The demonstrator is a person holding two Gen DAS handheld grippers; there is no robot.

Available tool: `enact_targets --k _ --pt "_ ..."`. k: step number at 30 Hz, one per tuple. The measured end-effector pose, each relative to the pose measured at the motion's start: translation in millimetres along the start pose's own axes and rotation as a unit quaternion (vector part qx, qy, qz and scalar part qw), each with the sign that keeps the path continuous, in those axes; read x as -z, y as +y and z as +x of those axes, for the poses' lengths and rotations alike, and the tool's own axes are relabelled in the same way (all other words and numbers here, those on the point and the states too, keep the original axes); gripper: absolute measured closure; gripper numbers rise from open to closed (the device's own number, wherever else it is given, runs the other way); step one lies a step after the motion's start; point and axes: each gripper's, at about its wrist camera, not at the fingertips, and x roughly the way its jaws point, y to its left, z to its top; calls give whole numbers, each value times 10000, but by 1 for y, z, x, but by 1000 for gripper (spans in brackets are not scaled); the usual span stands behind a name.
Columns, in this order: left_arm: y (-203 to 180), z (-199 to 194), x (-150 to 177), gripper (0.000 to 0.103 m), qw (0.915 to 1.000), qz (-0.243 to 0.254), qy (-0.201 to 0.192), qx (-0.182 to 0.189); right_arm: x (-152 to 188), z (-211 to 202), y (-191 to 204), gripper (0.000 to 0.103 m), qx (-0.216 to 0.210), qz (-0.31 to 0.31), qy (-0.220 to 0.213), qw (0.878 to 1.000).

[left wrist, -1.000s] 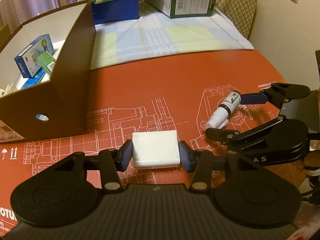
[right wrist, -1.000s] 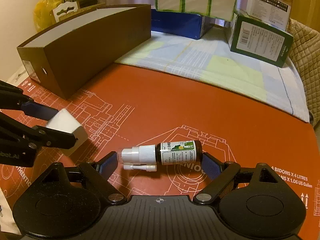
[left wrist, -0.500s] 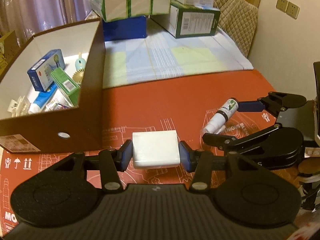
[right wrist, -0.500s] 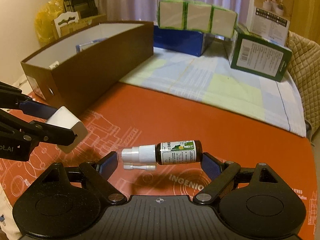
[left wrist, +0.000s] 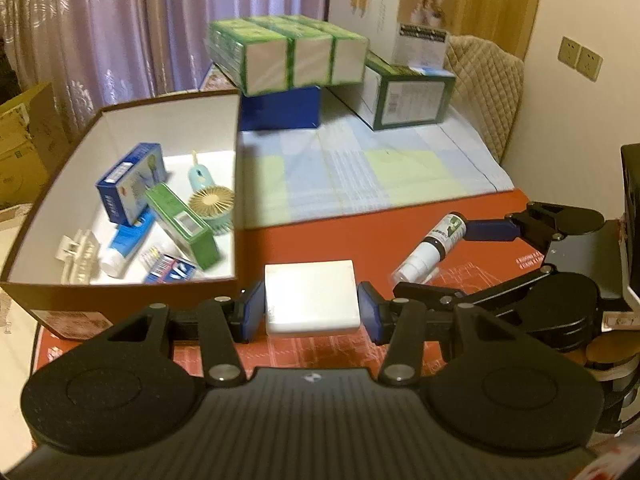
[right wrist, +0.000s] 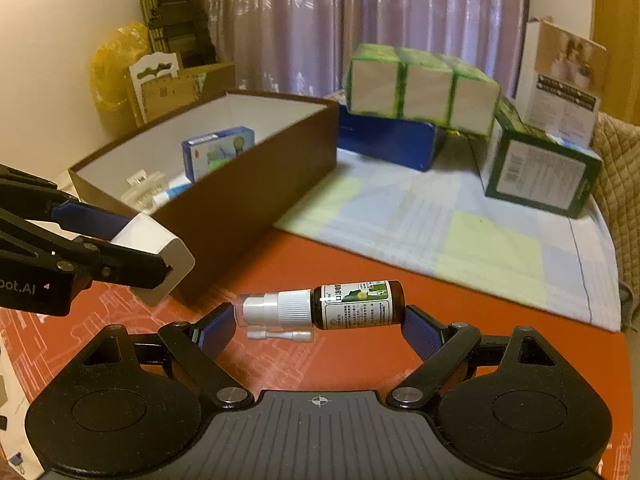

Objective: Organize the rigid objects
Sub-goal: 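Carry the charger with the left tool while the right tool carries the spray bottle to the shoebox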

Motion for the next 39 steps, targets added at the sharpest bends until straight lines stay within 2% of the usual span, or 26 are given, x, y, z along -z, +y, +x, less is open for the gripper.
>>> enact_targets --k 21,39 --pt "97 -14 -32 58 9989 -72 -379 -281 -74 38 67 17 -350 -211 -455 9981" --pt "173 33 -61 58 9995 -79 -174 -237 -122 111 101 17 -196 -444 -362 9982"
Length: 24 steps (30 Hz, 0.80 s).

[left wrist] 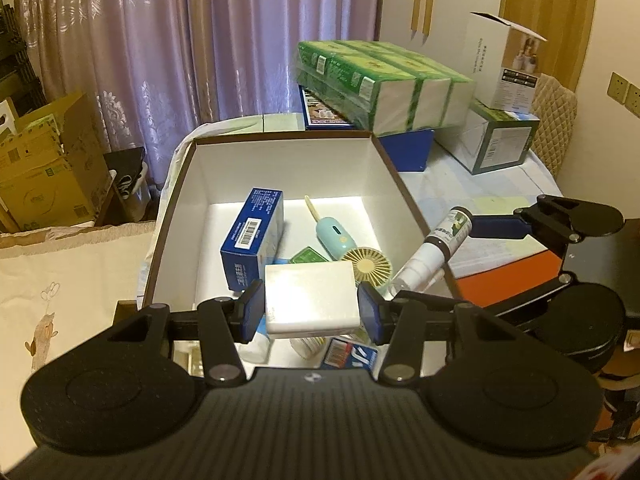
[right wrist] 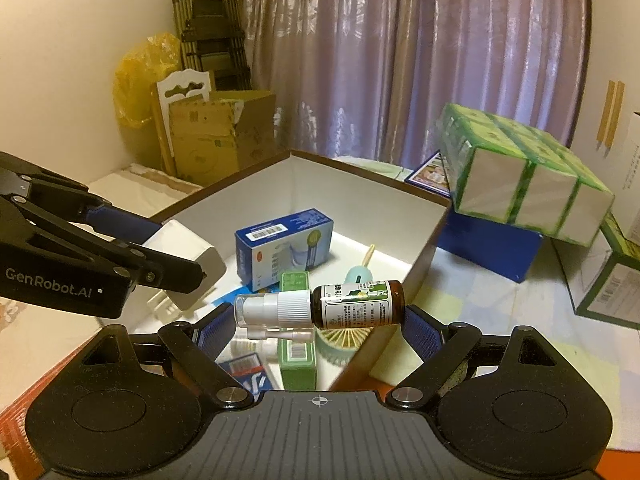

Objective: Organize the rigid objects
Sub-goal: 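Carry the charger with the left tool while the right tool carries the spray bottle to the shoebox, then open both tools over the shoebox to drop the charger and spray bottle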

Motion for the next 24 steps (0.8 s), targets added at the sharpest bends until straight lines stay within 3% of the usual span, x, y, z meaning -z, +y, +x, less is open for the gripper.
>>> enact_targets --k 24 --pt "54 96 -39 58 9986 -172 491 37 -39 109 -5 17 25 -454 461 9979"
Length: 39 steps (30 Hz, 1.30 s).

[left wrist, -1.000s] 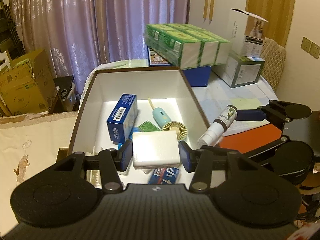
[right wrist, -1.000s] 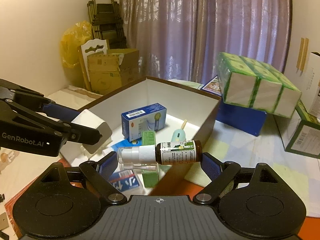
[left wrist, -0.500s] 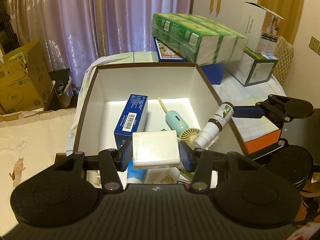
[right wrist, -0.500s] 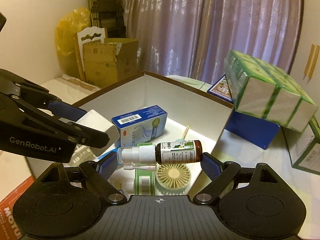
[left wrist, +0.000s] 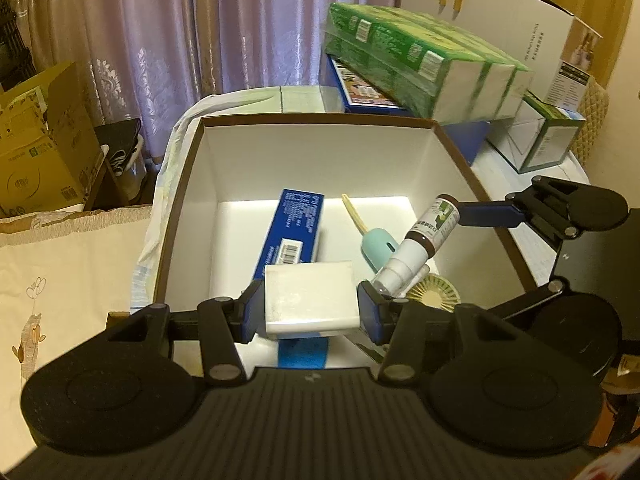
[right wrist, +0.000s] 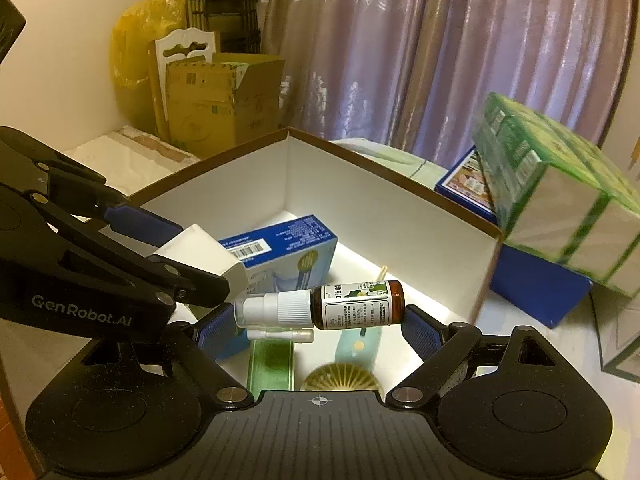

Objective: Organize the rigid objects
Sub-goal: 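Open both tools over the shoebox to drop the charger and spray bottle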

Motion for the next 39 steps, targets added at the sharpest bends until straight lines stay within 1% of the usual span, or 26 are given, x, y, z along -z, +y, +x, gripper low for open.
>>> enact_targets --k 6,9,14,18,25,27,30,39 --pt "9 12 -7 58 10000 -73 47 -26 -10 20 2 17 87 -289 11 9995" --pt "10 13 -8 58 10000 -77 39 -4 -12 21 2 16 131 -466 -102 9988" --pt "8 12 -8 58 10000 -33 40 68 -10 22 -3 16 62 -352 -75 9993" --pt "6 14 -7 58 9999 -29 45 101 -8 23 -5 16 75 -270 18 9996" --pt "3 16 -9 58 9999 4 41 131 -6 21 -6 16 96 -189 31 9998" --pt "4 17 -9 56 9999 -38 31 129 -6 21 -7 16 119 -165 33 9998" --pt "5 16 -10 50 9999 -64 28 113 -5 20 -8 16 113 -128 41 9998" --pt "8 1 -3 49 9997 -136 -7 184 -3 7 -4 16 58 -81 69 9999"
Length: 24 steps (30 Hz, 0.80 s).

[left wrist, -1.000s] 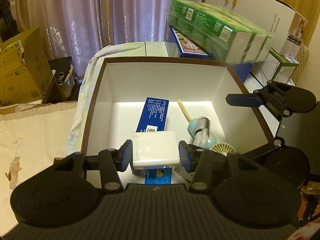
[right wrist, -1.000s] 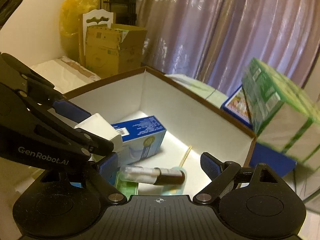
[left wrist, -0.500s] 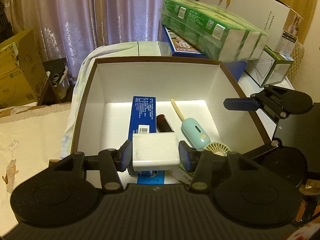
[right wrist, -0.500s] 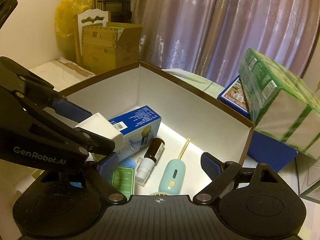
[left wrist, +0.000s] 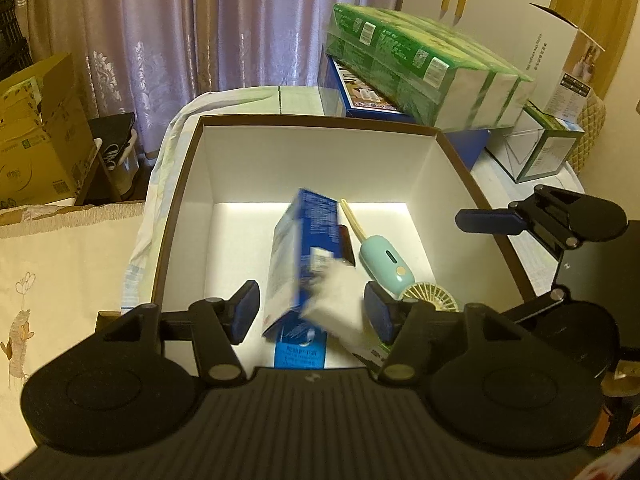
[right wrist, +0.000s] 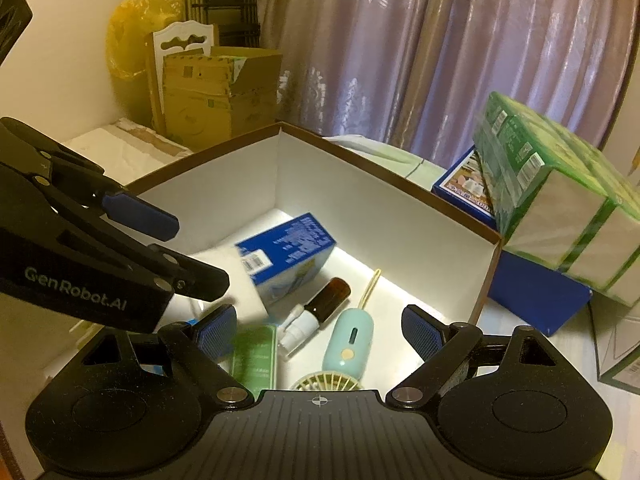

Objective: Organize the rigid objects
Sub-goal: 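Open both tools over the shoebox to drop the charger and spray bottle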

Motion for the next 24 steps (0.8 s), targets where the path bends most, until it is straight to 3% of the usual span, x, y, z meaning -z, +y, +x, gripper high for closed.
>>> enact_targets --k 24 --pt "-12 -50 32 49 9998 -138 -49 123 25 -54 21 16 133 209 46 9997"
